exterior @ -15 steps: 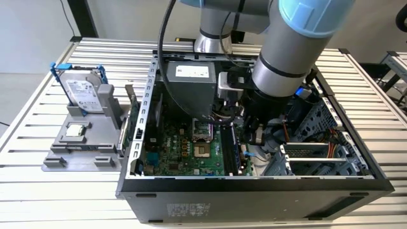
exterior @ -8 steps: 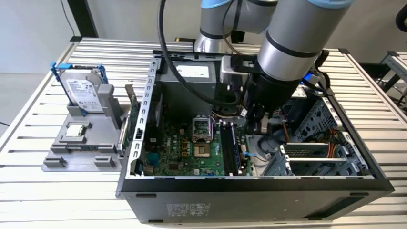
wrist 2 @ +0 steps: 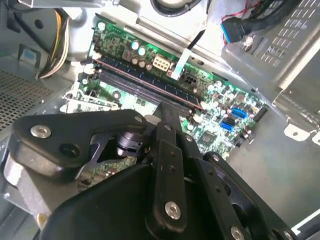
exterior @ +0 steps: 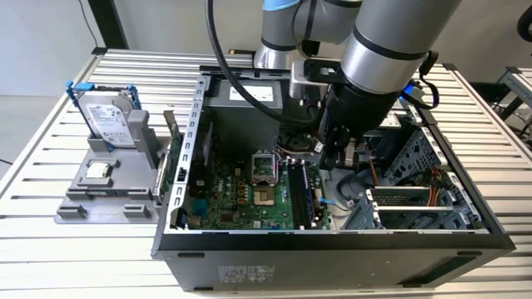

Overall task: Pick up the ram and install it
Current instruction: 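Press down the ram until it locks into place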

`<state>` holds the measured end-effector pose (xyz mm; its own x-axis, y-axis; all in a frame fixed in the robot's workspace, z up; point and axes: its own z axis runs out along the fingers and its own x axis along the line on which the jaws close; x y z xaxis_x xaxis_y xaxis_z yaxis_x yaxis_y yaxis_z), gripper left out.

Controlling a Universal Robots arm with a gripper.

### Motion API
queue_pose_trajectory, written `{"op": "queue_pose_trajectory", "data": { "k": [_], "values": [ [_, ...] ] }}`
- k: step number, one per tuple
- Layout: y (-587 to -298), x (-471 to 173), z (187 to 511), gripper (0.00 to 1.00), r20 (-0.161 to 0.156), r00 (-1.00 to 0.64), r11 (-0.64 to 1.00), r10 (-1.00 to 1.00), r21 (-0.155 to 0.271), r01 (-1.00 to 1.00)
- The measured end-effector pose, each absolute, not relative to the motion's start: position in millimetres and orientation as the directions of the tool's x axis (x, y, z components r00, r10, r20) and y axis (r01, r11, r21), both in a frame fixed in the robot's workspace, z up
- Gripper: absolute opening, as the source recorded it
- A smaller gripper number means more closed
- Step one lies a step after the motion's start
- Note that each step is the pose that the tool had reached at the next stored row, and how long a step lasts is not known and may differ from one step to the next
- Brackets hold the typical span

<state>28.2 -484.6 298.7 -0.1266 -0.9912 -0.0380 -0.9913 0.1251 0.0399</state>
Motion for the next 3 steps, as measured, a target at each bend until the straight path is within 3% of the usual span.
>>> {"op": "queue_pose_trajectory", "data": {
  "k": [3],
  "values": [
    [-484.6,28.2,298.7,0.0,-0.038,-0.127,0.125,-0.991,0.04,-0.991]
  ]
}}
